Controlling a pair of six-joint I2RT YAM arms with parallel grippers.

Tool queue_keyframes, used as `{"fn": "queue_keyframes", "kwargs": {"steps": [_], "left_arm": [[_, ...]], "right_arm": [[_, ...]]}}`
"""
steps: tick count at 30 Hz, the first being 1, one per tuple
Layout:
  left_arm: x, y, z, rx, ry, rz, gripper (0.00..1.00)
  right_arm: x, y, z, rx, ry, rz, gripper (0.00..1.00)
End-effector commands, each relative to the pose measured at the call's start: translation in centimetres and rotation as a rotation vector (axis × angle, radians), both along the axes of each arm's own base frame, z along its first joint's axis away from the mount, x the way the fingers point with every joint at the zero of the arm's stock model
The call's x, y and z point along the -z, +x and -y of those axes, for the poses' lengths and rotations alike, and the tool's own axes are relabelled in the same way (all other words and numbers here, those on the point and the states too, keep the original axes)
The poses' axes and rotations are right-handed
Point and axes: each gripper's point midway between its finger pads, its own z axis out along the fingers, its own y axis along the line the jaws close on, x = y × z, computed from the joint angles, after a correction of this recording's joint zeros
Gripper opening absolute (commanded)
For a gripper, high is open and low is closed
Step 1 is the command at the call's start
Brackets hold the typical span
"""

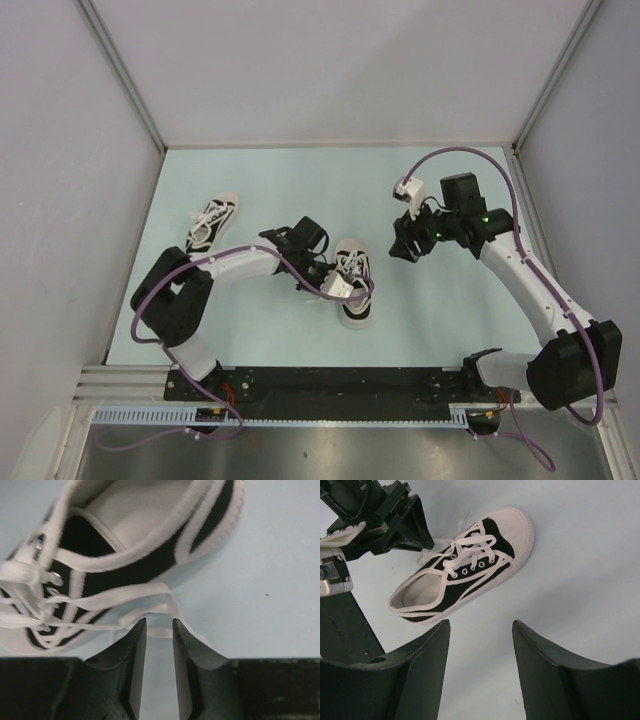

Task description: Tie the shoes

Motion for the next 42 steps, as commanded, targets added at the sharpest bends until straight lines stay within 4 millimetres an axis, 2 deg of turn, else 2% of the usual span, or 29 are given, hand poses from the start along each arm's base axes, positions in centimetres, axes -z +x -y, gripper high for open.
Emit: {"fn": "queue_keyframes", "kwargs": {"steps": [1, 5, 10, 16, 22, 26, 27, 32, 33, 35, 37, 39, 42], "left_arm": [[-1.2, -1.4, -1.5, -0.028, -0.015, -0.008, 0.35], [-0.2, -3.0, -3.1, -0.055, 0.03, -0.052, 0.42], [0.7, -3.1, -3.8, -0.101, 0.06, -0.069, 0.42], [1.0, -2.3, -3.5, -0.136, 0.083, -0.096, 0.41], [2.2, -2.1, -3.8, -0.135, 0.134, -0.109, 0.39], [2.4, -2.0, -3.7, -0.136, 0.149, -0.122, 0.32], [2.4, -1.8, -3.6, -0.137, 0.148, -0.124, 0.24], [2.4, -1.4, -3.3, -0.146, 0.159, -0.139, 0.08], [2.2, -1.4, -3.1, -0.143, 0.15, -0.137, 0.0], [1.6, -1.7, -2.7, -0.131, 0.123, -0.146, 0.0], [0.2, -2.1, -2.0, -0.119, 0.083, -0.142, 0.0], [-1.1, -3.3, -1.1, -0.082, 0.056, -0.151, 0.0], [-1.7, -4.5, -0.1, -0.068, 0.041, -0.172, 0.0]], "right_arm": [[-1.0, -0.7, 0.4, -0.013, 0.012, 0.027, 0.59], [-1.0, -0.7, 0.3, -0.014, 0.021, 0.024, 0.59], [-1.0, -0.6, 0.3, -0.011, 0.023, 0.02, 0.59], [-1.1, -0.8, 0.3, -0.013, 0.024, 0.022, 0.59], [-1.0, -0.6, 0.4, -0.009, 0.019, 0.024, 0.59], [-1.1, -0.7, 0.4, -0.008, 0.025, 0.024, 0.59], [-1.2, -0.7, 0.4, -0.008, 0.026, 0.026, 0.59], [-1.2, -0.7, 0.5, -0.007, 0.028, 0.025, 0.59], [-1.2, -0.7, 0.5, -0.006, 0.027, 0.025, 0.59], [-1.3, -0.7, 0.6, -0.005, 0.025, 0.029, 0.59], [-1.2, -0.7, 0.6, -0.004, 0.022, 0.027, 0.59], [-1.1, -0.8, 0.6, -0.006, 0.023, 0.024, 0.59], [-1.1, -0.7, 0.5, -0.009, 0.027, 0.023, 0.59]]}}
